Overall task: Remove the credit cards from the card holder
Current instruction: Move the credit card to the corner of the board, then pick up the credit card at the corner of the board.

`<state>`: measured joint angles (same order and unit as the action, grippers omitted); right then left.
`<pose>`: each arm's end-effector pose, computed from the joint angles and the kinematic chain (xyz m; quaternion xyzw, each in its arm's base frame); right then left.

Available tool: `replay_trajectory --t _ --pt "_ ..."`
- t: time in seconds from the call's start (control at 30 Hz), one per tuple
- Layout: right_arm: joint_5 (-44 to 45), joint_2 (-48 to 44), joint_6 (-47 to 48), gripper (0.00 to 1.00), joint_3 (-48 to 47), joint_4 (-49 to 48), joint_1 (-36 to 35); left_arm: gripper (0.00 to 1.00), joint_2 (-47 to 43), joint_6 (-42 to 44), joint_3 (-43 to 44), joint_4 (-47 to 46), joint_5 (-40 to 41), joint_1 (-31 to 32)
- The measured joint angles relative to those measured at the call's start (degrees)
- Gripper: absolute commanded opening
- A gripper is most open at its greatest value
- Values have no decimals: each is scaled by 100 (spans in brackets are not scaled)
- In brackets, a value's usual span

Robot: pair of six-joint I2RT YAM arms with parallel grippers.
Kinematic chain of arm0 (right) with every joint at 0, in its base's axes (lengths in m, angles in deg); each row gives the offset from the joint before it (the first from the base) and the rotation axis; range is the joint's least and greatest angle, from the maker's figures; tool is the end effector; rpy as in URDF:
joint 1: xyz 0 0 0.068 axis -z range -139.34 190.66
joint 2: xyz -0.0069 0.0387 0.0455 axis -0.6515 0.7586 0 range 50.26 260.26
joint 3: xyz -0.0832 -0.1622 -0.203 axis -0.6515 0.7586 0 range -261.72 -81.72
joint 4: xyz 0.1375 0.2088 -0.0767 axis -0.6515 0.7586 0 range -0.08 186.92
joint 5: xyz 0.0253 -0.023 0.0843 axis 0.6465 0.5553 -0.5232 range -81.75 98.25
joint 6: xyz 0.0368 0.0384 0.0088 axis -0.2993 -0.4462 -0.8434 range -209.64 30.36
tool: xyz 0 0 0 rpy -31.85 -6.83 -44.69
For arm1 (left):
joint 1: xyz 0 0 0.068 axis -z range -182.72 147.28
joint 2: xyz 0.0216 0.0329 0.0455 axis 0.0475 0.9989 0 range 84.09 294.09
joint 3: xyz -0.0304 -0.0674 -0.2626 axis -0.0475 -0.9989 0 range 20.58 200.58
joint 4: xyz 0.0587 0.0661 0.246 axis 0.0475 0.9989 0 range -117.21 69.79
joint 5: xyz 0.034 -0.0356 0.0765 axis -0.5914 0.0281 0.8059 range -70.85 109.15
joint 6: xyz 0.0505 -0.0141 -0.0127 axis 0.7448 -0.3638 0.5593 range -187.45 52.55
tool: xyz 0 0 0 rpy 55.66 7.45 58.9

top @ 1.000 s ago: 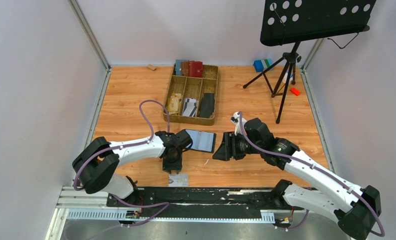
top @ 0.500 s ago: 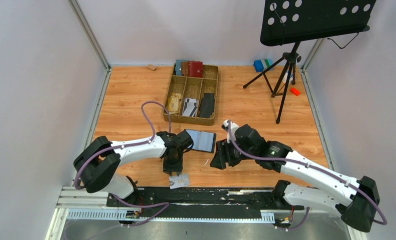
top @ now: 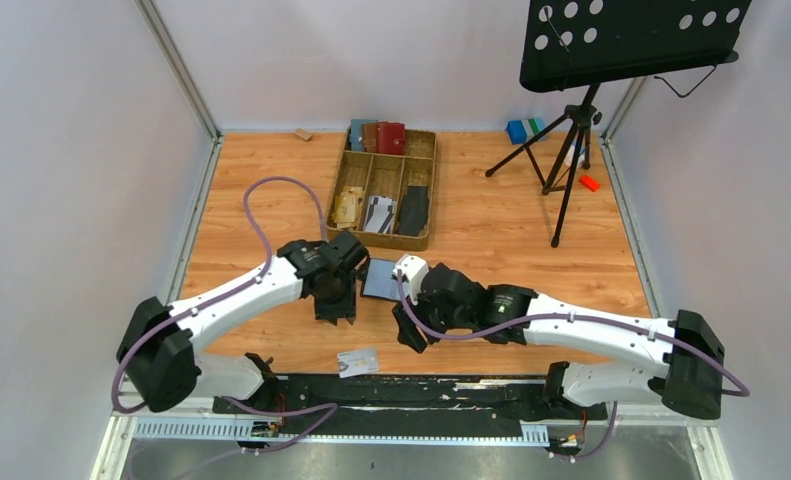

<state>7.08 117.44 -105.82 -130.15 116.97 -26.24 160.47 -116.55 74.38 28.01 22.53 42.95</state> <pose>0.0957 0.2259 0.2563 -0.4002 0.8356 0.2565 0.2753 0.1624 -0.1632 0.2244 -0.0329 0.9934 -0.0583 0.0936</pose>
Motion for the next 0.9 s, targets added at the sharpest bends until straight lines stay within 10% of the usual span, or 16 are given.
replay_trajectory --t 0.43,0.9 --pt "-1224 1309 -916 38 83 -1161 208 74 -1803 -732 -1878 140 -1213 -28" --pt "-2243 2787 -2002 3 -26 -1829 691 65 -2109 -1373 -2612 -570 -1615 114"
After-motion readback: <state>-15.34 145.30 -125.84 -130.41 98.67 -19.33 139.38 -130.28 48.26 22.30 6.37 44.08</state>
